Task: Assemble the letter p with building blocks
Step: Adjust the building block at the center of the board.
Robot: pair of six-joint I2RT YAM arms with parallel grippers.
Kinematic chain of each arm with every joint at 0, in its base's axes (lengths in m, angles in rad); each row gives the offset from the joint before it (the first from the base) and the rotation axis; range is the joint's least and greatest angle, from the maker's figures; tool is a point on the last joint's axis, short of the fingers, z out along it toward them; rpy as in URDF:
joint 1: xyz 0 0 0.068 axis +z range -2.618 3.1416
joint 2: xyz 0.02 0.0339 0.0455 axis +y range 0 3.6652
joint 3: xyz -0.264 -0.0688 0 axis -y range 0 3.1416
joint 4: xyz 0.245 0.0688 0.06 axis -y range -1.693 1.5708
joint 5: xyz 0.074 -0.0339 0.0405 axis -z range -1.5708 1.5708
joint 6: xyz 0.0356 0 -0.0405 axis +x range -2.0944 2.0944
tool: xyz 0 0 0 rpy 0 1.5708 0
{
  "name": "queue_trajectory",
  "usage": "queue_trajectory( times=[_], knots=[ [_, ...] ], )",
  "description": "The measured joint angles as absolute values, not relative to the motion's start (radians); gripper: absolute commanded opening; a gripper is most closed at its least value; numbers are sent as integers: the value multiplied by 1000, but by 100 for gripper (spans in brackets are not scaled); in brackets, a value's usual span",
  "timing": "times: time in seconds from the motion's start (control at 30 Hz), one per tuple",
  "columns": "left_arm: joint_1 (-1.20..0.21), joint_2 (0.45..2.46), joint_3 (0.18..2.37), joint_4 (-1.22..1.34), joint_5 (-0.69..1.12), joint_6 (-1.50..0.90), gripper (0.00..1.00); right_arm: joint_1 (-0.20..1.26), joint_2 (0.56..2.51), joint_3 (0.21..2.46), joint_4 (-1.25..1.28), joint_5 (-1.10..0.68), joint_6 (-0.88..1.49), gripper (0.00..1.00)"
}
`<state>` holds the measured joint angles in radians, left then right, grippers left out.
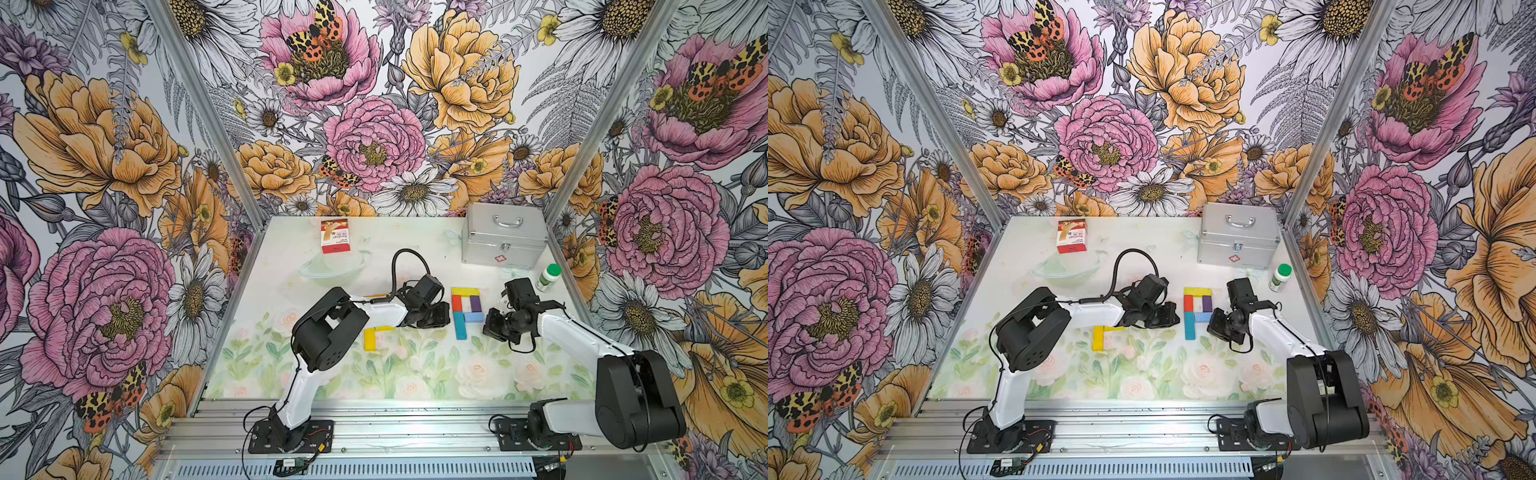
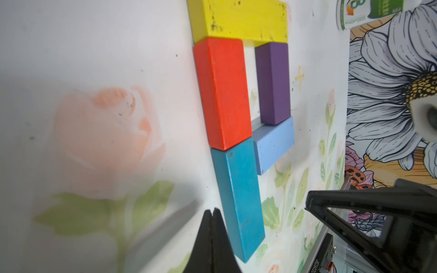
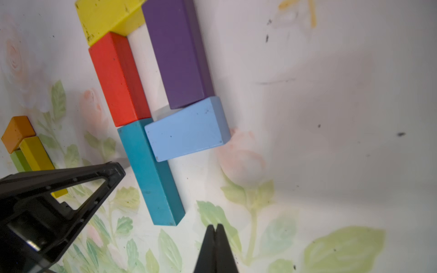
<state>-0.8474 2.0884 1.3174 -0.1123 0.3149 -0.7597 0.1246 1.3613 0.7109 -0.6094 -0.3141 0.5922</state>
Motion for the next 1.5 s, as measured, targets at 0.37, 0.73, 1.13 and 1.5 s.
queue_trajectory(
  times=[0.37, 0.73, 1.13, 1.5],
  knots=[
    [-815, 2136, 1407, -139, 315, -751, 0, 125, 1476, 723, -552, -323, 587, 0],
    [-794, 2152, 1407, -161, 317, -733, 0, 147, 1552, 751, -473, -346, 618, 0],
    [-794, 2164, 1421, -161, 335, -730, 0, 174, 1604, 790, -428, -350, 632, 0],
    [-794, 2169, 1422, -170, 343, -730, 0, 177, 1603, 789, -428, -353, 635, 0]
  ],
)
